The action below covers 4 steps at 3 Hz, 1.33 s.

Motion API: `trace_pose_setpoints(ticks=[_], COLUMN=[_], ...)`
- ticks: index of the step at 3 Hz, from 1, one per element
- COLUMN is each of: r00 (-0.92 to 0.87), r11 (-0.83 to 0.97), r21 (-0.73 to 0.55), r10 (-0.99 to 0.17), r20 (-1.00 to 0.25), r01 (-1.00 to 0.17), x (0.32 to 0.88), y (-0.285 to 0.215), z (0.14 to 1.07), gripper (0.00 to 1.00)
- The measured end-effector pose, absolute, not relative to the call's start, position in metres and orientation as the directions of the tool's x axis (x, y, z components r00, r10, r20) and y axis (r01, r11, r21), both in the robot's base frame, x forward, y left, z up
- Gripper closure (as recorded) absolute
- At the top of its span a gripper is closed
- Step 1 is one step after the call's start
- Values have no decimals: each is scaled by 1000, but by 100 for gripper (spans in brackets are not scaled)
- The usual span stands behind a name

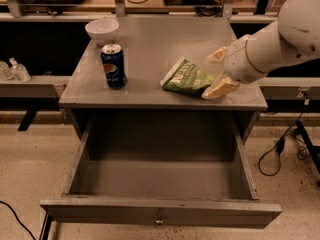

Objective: Place green jalapeno chip bag into top drawer

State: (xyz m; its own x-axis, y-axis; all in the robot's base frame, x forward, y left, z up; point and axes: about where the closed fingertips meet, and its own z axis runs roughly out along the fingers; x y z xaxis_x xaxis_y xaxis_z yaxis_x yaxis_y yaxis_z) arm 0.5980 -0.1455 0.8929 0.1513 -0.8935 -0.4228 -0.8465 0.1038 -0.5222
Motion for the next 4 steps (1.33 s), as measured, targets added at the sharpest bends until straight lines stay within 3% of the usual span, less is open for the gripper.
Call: trace_pose_setpoints(ticks=[2,3,4], r00=[190,198,198], r11=[120,125,133], r21=[-521,-513,-533], r10=[-844,-826,-831], r20=[-502,-528,-519], r01=[-845,-849,-836], x=[598,596,592], y=[-160,-162,-156], z=[881,877,894], gripper=[87,100,100])
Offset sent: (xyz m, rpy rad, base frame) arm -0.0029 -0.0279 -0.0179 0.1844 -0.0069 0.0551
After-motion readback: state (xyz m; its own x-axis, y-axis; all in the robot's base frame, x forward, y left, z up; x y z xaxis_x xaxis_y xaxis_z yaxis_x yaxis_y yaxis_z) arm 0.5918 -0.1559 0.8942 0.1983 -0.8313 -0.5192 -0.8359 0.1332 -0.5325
